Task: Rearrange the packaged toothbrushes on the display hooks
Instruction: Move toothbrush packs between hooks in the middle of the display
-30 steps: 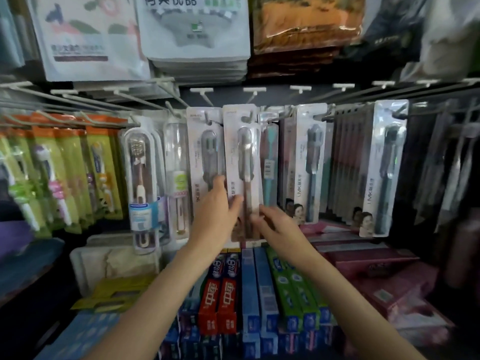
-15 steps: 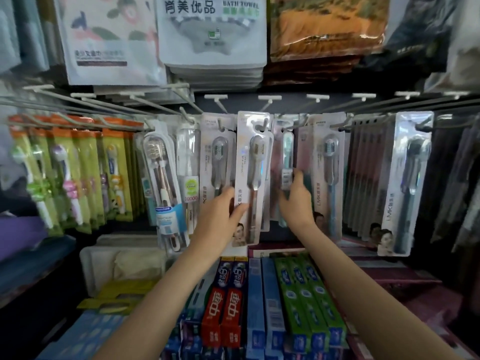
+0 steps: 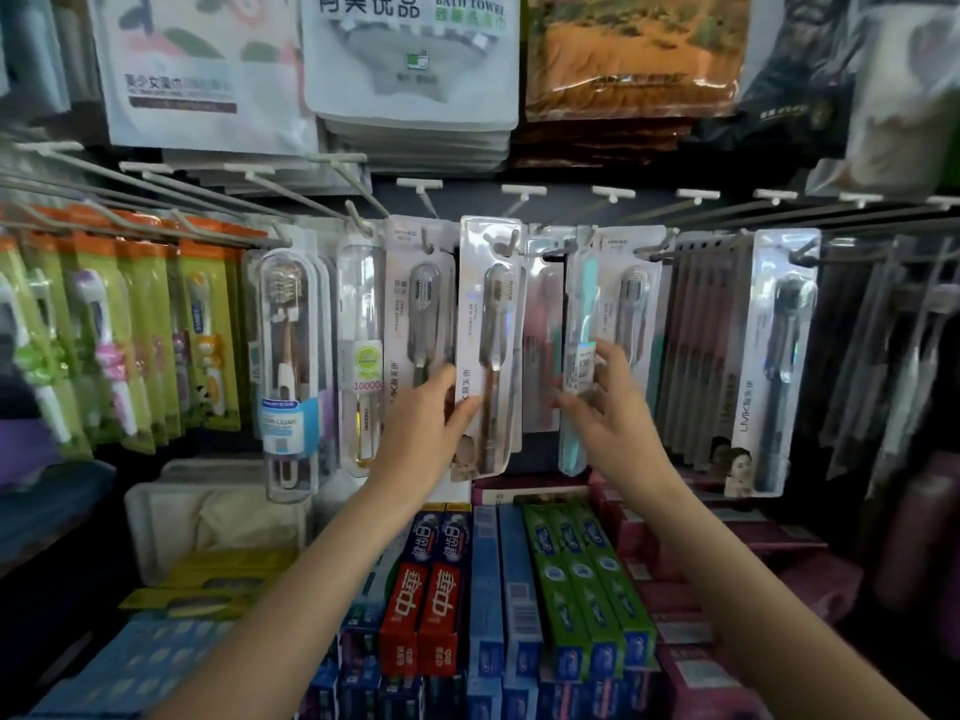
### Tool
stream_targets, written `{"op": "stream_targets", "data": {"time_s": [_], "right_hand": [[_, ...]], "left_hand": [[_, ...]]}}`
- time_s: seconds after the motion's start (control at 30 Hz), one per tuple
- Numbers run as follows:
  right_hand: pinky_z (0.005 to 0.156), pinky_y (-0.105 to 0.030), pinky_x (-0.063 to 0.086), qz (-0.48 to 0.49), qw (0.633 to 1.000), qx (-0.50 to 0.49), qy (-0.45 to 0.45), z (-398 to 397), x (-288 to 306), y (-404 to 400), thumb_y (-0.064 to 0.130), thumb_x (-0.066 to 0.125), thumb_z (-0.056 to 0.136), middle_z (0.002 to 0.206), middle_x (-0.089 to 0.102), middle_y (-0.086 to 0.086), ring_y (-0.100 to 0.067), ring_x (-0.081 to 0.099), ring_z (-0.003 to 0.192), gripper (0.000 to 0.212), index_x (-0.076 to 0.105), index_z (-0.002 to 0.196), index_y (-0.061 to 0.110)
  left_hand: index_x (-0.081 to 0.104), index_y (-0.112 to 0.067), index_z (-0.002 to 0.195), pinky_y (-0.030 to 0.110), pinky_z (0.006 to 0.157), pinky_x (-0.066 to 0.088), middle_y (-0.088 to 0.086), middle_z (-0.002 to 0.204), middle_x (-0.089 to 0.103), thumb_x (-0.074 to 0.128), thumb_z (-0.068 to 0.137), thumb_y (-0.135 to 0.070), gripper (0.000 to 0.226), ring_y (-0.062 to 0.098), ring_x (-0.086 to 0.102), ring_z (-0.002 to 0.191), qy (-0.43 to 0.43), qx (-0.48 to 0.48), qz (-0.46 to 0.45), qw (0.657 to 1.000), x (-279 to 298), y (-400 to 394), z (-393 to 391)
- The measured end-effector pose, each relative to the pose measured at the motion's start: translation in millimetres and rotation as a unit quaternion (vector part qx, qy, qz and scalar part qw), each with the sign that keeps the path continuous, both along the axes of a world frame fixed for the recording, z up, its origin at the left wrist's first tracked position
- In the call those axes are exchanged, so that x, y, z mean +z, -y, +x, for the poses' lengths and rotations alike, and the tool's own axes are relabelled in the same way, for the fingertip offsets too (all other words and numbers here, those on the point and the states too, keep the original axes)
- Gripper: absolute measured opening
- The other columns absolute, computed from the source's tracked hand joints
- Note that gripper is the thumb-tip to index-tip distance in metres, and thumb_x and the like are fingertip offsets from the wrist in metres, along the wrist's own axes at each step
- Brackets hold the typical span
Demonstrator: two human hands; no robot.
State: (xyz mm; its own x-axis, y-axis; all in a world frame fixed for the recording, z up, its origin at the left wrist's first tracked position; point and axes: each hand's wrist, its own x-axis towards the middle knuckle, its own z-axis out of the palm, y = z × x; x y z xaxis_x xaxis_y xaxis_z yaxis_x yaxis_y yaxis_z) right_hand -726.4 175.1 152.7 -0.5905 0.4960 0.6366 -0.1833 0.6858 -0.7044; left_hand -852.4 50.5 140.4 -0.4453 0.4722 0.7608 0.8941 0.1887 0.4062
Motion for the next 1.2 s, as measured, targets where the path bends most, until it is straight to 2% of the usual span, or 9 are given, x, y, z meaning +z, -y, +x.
{"op": "stream_targets", "data": {"time_s": [0.13,0.27,0.33,0.4,0.53,0.7,0.77,0.9,1.2], "right_hand": [[0.081,-0.026,0.049,0.031,0.999,-0.032,-0.024,2,-7,6,0.006,0.05,0.093,0.093,0.056,0.015,-0.008,0.059,0.082,0.05,0.03,0.138,0.013],[0.084,-0.049,0.049,0.045,0.996,-0.058,-0.054,-5,-11,11,0.006,0.051,0.092,0.102,0.059,-0.023,-0.035,0.059,0.09,0.051,0.029,0.139,0.008],[0.084,-0.051,0.05,0.046,0.997,-0.03,-0.047,-10,-11,11,0.007,0.051,0.092,0.096,0.058,-0.004,-0.031,0.061,0.089,0.048,0.031,0.136,0.008],[0.088,-0.047,0.05,0.044,0.998,-0.013,-0.047,-12,-11,10,0.006,0.05,0.092,0.094,0.052,0.009,-0.027,0.06,0.092,0.049,0.029,0.137,0.007],[0.089,-0.035,0.048,0.022,0.999,0.0,-0.041,-7,-11,4,0.005,0.049,0.093,0.103,0.049,0.009,-0.018,0.058,0.096,0.052,0.027,0.14,0.009],[0.061,-0.01,0.044,0.059,0.987,-0.13,-0.074,-1,-4,-2,0.003,0.054,0.09,0.1,0.058,0.003,-0.008,0.056,0.076,0.047,0.036,0.132,0.013],[0.065,-0.016,0.047,0.079,0.978,-0.173,-0.082,2,-6,-3,0.001,0.054,0.089,0.113,0.057,-0.005,-0.011,0.057,0.081,0.046,0.038,0.129,0.015],[0.061,-0.011,0.035,0.1,0.969,-0.209,-0.085,10,-7,-2,-0.002,0.051,0.089,0.114,0.049,-0.002,0.008,0.047,0.073,0.046,0.04,0.13,0.014],[0.064,-0.039,0.05,0.221,0.948,-0.23,-0.001,24,13,-2,-0.001,0.053,0.087,0.111,0.056,-0.012,-0.03,0.058,0.086,0.051,0.044,0.135,0.013]], "left_hand": [[0.054,-0.011,0.109,0.016,0.064,0.049,-0.001,0.092,0.065,0.052,0.092,-0.024,0.022,0.006,0.059,0.072,0.009,0.01,0.017,1.0,-2,0,3],[0.054,-0.011,0.11,0.026,0.073,0.053,0.001,0.095,0.064,0.051,0.092,-0.024,0.022,0.01,0.062,0.08,0.012,0.003,0.019,1.0,-4,4,8],[0.054,-0.011,0.11,0.026,0.074,0.053,0.001,0.095,0.064,0.051,0.092,-0.024,0.022,0.011,0.062,0.081,0.003,0.006,0.016,1.0,-2,6,8],[0.054,-0.011,0.11,0.026,0.072,0.054,0.002,0.094,0.065,0.052,0.092,-0.024,0.022,0.011,0.062,0.079,-0.004,0.008,0.013,1.0,-2,5,5],[0.054,-0.009,0.111,0.021,0.07,0.05,0.003,0.096,0.065,0.052,0.092,-0.023,0.023,0.012,0.063,0.08,-0.003,0.006,0.005,1.0,-1,2,6],[0.052,-0.01,0.11,0.019,0.061,0.047,0.0,0.084,0.061,0.05,0.093,-0.025,0.023,0.009,0.058,0.067,0.002,0.011,-0.009,1.0,0,0,7],[0.051,-0.01,0.108,0.018,0.056,0.045,-0.004,0.076,0.057,0.05,0.093,-0.026,0.021,0.006,0.054,0.06,0.001,0.017,-0.015,1.0,-1,1,7],[0.053,-0.009,0.106,0.025,0.063,0.052,0.0,0.082,0.061,0.05,0.092,-0.026,0.021,0.011,0.06,0.067,0.001,0.01,-0.013,1.0,0,4,8],[0.045,-0.015,0.089,0.006,0.056,0.041,-0.012,0.062,0.044,0.053,0.092,-0.021,0.01,-0.003,0.042,0.049,-0.003,-0.007,0.004,1.0,1,4,16]]}}
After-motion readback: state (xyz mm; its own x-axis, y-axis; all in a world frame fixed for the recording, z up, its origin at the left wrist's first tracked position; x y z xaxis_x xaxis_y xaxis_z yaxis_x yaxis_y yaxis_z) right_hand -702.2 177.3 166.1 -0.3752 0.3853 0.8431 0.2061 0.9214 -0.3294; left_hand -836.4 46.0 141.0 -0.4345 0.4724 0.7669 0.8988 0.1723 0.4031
